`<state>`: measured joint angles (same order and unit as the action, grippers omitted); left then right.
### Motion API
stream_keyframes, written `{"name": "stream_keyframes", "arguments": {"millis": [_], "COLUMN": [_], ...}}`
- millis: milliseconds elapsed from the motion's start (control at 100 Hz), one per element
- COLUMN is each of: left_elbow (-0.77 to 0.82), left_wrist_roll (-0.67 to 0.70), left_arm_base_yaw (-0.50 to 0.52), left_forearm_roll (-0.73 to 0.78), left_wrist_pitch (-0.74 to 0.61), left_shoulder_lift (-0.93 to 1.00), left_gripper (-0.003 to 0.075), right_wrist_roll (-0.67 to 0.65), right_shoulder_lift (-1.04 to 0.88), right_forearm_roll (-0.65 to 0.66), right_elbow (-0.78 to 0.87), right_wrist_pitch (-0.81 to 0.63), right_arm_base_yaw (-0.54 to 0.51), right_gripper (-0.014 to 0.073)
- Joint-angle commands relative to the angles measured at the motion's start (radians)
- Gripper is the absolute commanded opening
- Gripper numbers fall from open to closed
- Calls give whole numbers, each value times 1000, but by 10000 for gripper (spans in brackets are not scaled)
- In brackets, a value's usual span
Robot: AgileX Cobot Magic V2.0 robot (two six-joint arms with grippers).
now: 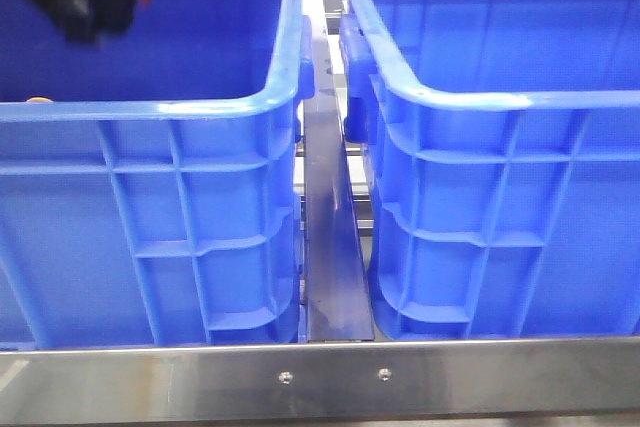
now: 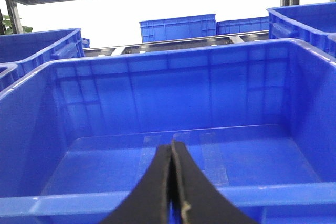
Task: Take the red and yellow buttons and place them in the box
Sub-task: 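Close the left gripper on the red button and lift it out, then bring the red button to the right gripper and grasp its cap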
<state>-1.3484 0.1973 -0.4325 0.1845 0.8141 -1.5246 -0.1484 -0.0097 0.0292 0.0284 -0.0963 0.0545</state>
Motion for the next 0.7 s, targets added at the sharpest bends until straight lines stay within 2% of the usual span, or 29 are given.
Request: {"name": "stream_keyframes", "arguments": {"millis": [0, 230, 480, 610, 690], "left_elbow": [-14, 44, 58, 58, 58], "left_wrist_roll": [-10, -26, -46, -46, -46], "left_arm_base_yaw": [-55, -269, -543, -631, -653], "left_forearm_roll": [1, 1, 8, 23, 22], "left_wrist_pitch": [-30, -43, -99, -132, -140], "left_shoulder_lift": [108, 237, 267, 267, 267], "left_gripper": [-19, -19, -19, -19, -19], "right_wrist_roll": [4, 4, 4, 1, -38], "right_shoulder_lift": [-27, -27, -27, -27, -27], "right_forearm_roll": [2, 2, 2, 1, -4], "right_elbow": [-12, -12, -12, -21, -57], "right_wrist_pitch": [-85, -89, -119, -163, -135], "right_arm_base_yaw": [4, 4, 4, 4, 4], "right_gripper": [-105, -105, -105, -105, -105]}}
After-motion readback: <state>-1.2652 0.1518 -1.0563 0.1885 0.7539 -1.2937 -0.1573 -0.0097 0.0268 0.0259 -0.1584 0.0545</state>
